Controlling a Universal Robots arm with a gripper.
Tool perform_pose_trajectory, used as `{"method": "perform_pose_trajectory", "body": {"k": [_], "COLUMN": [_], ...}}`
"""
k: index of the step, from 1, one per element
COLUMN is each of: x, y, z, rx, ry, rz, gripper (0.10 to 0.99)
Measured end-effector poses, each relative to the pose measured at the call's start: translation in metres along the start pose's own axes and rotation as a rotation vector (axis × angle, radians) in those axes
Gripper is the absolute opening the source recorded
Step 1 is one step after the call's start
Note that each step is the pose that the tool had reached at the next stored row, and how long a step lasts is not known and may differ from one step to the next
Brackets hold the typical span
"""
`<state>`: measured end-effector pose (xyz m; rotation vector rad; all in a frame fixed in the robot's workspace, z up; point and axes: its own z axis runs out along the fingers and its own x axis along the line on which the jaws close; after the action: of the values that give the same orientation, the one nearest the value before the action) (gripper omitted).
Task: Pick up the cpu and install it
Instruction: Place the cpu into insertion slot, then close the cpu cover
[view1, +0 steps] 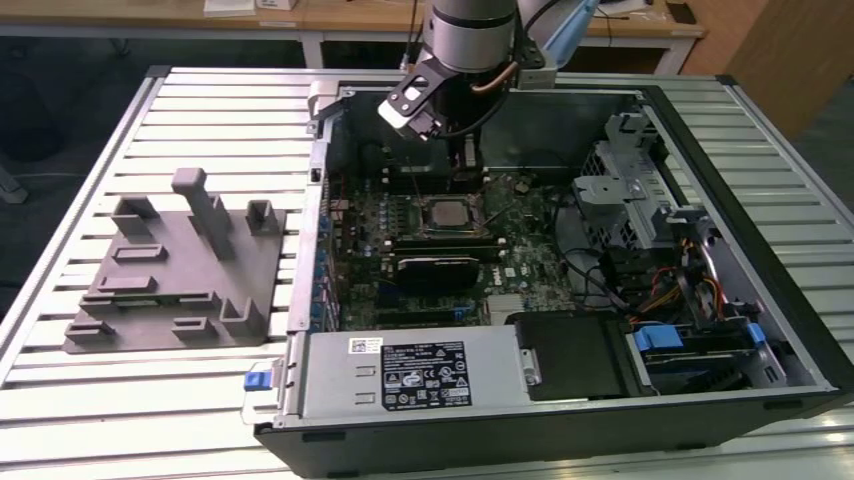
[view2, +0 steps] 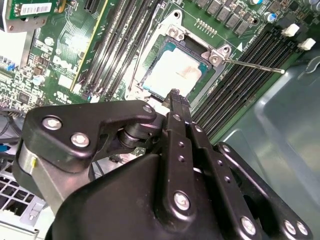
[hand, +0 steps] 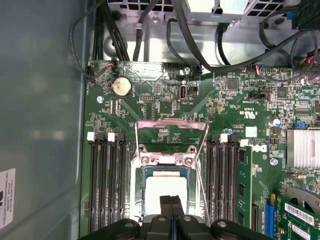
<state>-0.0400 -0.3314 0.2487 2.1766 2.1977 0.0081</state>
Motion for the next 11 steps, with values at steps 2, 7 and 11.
{"method": "perform_pose_trajectory", "body": {"k": [2, 7, 11], "x": [-0.0001, -0.0001, -0.0001], "y": [0.0, 0.0, 0.0], "z": [-0.0012, -0.0015, -0.0018], "rx": [0.0, 0.0, 0.0], "ry": [-0.0002, -0.0002, -0.0002], "rz": [0.0, 0.0, 0.0], "gripper": [0.106, 0.106, 0.106]}}
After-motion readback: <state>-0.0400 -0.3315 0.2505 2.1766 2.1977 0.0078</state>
